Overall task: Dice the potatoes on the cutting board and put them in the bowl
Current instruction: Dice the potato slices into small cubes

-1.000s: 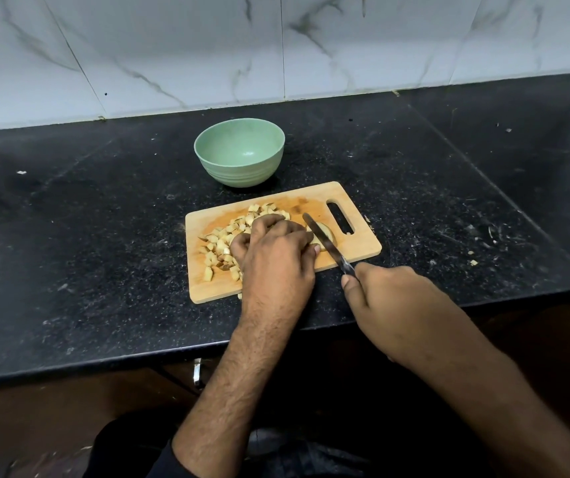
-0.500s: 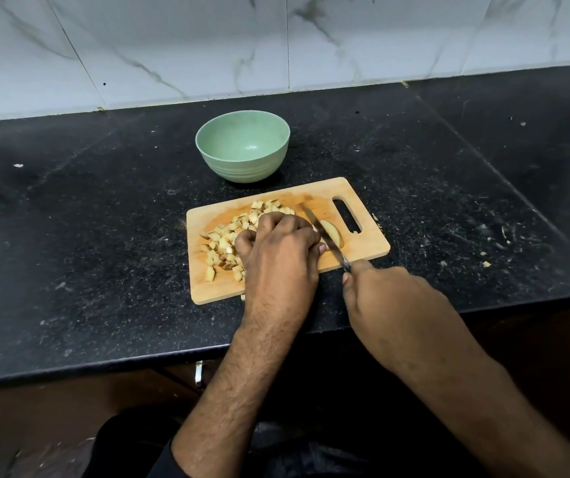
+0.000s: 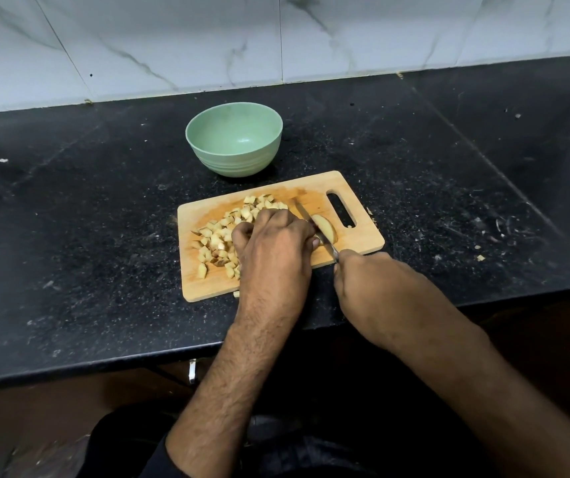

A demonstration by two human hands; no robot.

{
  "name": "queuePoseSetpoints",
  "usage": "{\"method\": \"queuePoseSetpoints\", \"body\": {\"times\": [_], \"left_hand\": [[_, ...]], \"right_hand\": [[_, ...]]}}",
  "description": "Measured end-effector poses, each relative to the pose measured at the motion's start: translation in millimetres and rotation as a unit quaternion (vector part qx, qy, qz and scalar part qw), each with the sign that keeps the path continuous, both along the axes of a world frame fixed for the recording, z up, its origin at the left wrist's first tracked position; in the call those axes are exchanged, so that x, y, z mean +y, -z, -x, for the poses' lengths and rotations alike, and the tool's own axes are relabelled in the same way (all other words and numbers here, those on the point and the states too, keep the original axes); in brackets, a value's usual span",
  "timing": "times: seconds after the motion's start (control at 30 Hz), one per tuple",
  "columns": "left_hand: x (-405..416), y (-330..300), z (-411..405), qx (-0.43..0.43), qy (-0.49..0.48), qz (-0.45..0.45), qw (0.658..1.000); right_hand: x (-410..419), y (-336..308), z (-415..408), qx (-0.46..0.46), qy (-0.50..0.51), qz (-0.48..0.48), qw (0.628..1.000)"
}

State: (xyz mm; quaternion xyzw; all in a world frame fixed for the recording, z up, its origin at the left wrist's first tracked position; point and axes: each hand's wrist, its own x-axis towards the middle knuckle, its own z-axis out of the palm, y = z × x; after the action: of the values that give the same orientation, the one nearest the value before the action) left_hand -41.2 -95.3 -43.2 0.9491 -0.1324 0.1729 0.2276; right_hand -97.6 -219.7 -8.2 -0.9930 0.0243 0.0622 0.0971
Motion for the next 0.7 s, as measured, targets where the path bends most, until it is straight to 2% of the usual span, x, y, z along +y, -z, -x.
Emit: {"method": "queuePoseSetpoints", "body": {"times": [0.23, 0.57, 0.7], "left_hand": [[0.9, -0.4, 1.5, -0.001, -0.010, 0.024, 1.000], [2.7, 2.2, 2.6, -0.012, -0.006, 0.047, 0.999], [4.2, 3.0, 2.2, -0.012, -0.009, 0.059, 0.998]], "right_hand": [[-17.6, -8.8, 33.7, 0.045, -0.011, -0.047, 0.998], [-23.7, -24.2, 64.0, 0.038, 0.023, -0.041, 0.998], [-16.3, -25.6, 56.3, -0.009, 0.025, -0.038, 0.999]]}}
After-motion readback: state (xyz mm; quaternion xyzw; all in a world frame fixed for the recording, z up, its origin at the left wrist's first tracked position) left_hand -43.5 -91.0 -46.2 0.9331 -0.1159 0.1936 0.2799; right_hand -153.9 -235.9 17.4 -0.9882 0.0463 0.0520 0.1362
